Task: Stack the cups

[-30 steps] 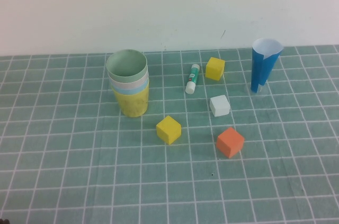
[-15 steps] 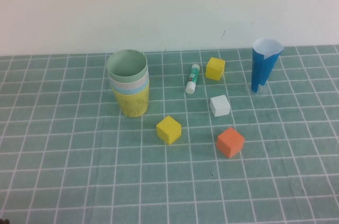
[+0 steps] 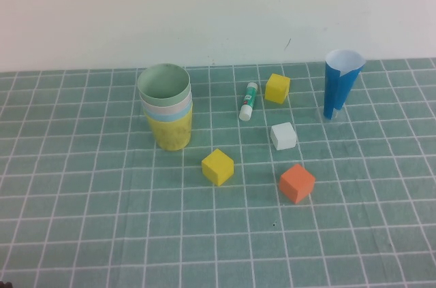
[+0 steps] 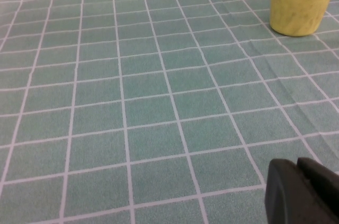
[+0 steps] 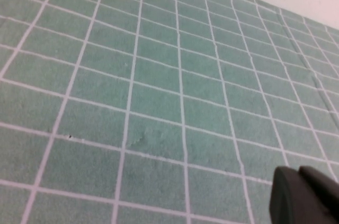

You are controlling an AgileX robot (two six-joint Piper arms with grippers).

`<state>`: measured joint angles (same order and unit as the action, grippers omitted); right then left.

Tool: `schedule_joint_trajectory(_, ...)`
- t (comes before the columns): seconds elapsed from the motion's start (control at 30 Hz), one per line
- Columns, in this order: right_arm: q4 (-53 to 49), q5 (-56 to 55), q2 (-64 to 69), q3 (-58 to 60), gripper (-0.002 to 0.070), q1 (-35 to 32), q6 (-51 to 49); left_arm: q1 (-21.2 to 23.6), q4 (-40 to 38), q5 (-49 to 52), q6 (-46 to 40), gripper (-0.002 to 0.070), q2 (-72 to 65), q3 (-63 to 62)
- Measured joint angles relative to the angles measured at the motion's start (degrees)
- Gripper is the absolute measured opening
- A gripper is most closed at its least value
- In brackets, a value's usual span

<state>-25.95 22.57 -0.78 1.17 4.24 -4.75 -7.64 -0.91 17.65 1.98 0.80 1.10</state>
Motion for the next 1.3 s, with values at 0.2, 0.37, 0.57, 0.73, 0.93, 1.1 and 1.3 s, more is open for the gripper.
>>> schedule_joint_trajectory(0.2, 9.2, -1.5, 0.0, 0.0, -0.0001, 0.0, 1.0, 0.0, 0.0, 0.0, 0.0, -0.0002, 0.0, 0.0)
schedule_joint_trajectory(0.37, 11.6, -1.7, 0.0, 0.0, -0.0001, -0.2, 1.3, 0.0, 0.0, 0.0, 0.0, -0.0002, 0.0, 0.0)
schedule_joint_trajectory(0.57, 11.9, -1.7, 0.0, 0.0, -0.0001, -2.4, 1.3, 0.0, 0.0, 0.0, 0.0, -0.0002, 0.0, 0.0)
schedule_joint_trajectory(0.73, 14.7, -1.8, 0.0, 0.0, -0.0001, -4.0, 3.2, 0.0, 0.0, 0.0, 0.0, -0.0002, 0.0, 0.0)
schedule_joint_trajectory(0.93, 19.6, -2.0, 0.0, 0.0, -0.0001, -4.0, 9.5, 0.0, 0.0, 0.0, 0.0, -0.0002, 0.0, 0.0)
schedule_joint_trajectory(1.1, 23.9, -2.1, 0.0, 0.0, -0.0001, -4.0, 13.4, 0.0, 0.0, 0.0, 0.0, -0.0002, 0.0, 0.0)
schedule_joint_trajectory(1.3, 23.0, -2.1, 0.0, 0.0, -0.0001, -4.0, 13.9, 0.0, 0.0, 0.0, 0.0, -0.0002, 0.0, 0.0)
